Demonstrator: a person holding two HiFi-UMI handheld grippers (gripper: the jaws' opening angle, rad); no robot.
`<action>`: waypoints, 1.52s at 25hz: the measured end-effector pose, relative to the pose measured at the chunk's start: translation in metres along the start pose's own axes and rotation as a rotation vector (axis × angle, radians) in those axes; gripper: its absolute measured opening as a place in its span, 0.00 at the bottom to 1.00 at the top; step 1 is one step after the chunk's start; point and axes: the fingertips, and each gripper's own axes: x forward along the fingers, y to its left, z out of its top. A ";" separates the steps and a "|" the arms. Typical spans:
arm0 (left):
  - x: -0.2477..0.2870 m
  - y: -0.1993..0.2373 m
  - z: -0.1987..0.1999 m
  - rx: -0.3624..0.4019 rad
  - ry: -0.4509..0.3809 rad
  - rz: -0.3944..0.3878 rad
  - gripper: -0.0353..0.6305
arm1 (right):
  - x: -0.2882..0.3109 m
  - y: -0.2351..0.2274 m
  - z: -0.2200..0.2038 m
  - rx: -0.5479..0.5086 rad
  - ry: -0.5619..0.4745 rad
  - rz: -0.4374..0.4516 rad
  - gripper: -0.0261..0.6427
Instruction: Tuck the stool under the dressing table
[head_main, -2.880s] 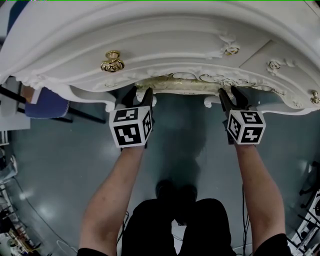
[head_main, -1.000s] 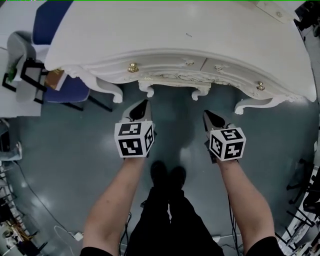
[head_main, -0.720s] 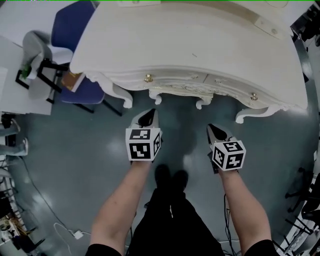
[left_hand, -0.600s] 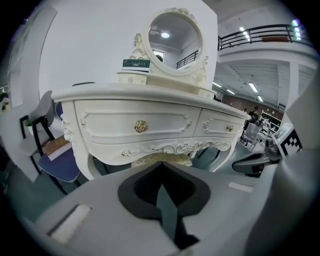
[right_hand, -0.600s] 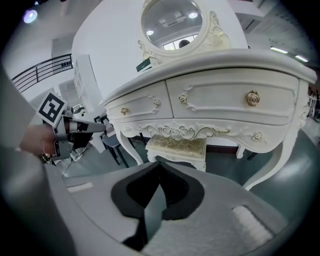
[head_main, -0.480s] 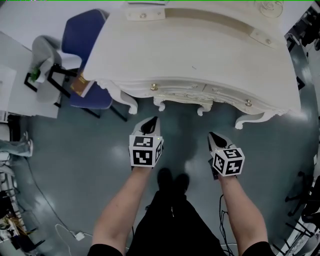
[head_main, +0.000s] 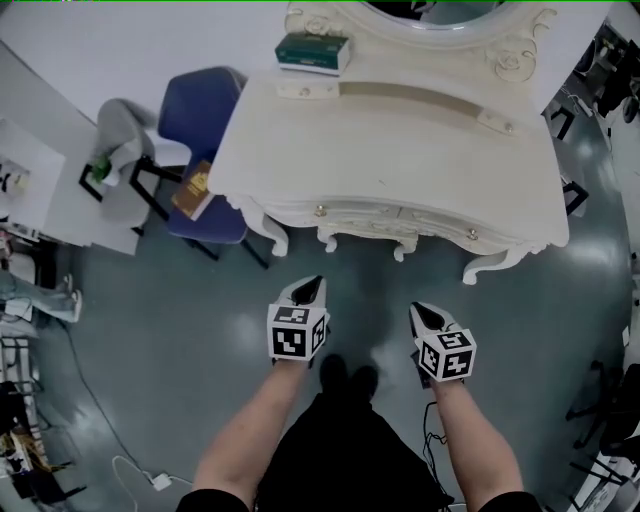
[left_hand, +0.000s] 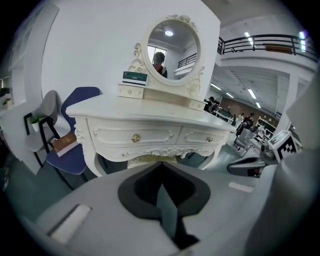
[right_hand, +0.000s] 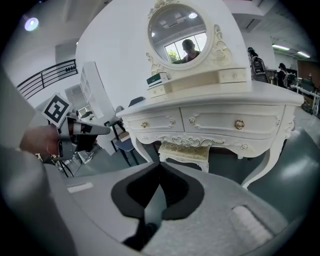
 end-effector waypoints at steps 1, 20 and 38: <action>-0.007 -0.004 0.001 -0.009 0.000 -0.004 0.08 | -0.006 0.005 0.002 0.009 -0.006 0.007 0.04; -0.126 -0.049 0.054 0.078 -0.072 -0.032 0.08 | -0.133 0.019 0.043 0.082 -0.156 -0.012 0.04; -0.188 0.007 0.136 0.111 -0.202 -0.130 0.08 | -0.138 0.104 0.150 0.025 -0.331 -0.053 0.04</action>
